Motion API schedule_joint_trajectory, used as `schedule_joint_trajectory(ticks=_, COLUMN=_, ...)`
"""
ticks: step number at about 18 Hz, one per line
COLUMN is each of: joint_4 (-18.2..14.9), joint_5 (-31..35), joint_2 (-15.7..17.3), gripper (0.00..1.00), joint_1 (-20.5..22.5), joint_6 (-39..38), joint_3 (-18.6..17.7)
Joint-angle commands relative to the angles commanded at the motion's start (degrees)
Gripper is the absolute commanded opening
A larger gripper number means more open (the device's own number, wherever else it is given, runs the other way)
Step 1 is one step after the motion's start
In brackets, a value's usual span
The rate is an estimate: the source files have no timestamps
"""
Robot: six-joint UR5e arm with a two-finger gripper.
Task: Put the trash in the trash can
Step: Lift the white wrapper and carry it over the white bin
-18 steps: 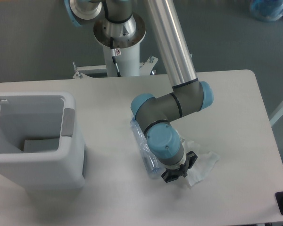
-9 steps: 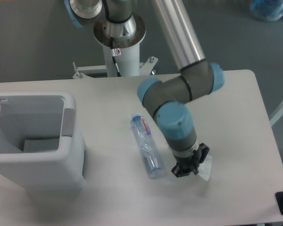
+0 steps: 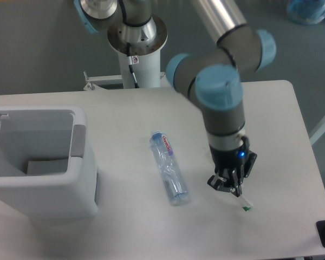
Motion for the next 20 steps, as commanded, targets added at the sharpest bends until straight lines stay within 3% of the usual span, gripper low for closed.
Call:
schedule_joint_trajectory(ticks=4, joint_4=8.77, joint_5=-8.19, joint_2=2.37, gripper=0.0, joint_1=-0.34, joint_6=2.01, joint_3=1.05)
schedule_joint_trajectory(ticks=9, joint_4=10.28, joint_5=-14.09, joint_2=3.7, gripper=0.0, joint_1=-5.52, joint_6=9.84, joint_3=1.93)
schedule_joint_trajectory(ticks=14, joint_4=17.75, joint_5=-14.71, joint_2=4.05, gripper=0.0, joint_1=-12.99, joint_6=10.11, joint_3=2.02)
schedule_joint_trajectory(ticks=17, joint_4=17.84, joint_5=-14.71, joint_2=4.84, gripper=0.0, joint_1=-16.07, joint_6=9.76, joint_3=1.68)
schedule_joint_trajectory(ticks=20, joint_4=17.67, joint_5=-14.71, joint_2=8.08, gripper=0.0, joint_1=-16.69, joint_6=9.41, joint_3=0.27)
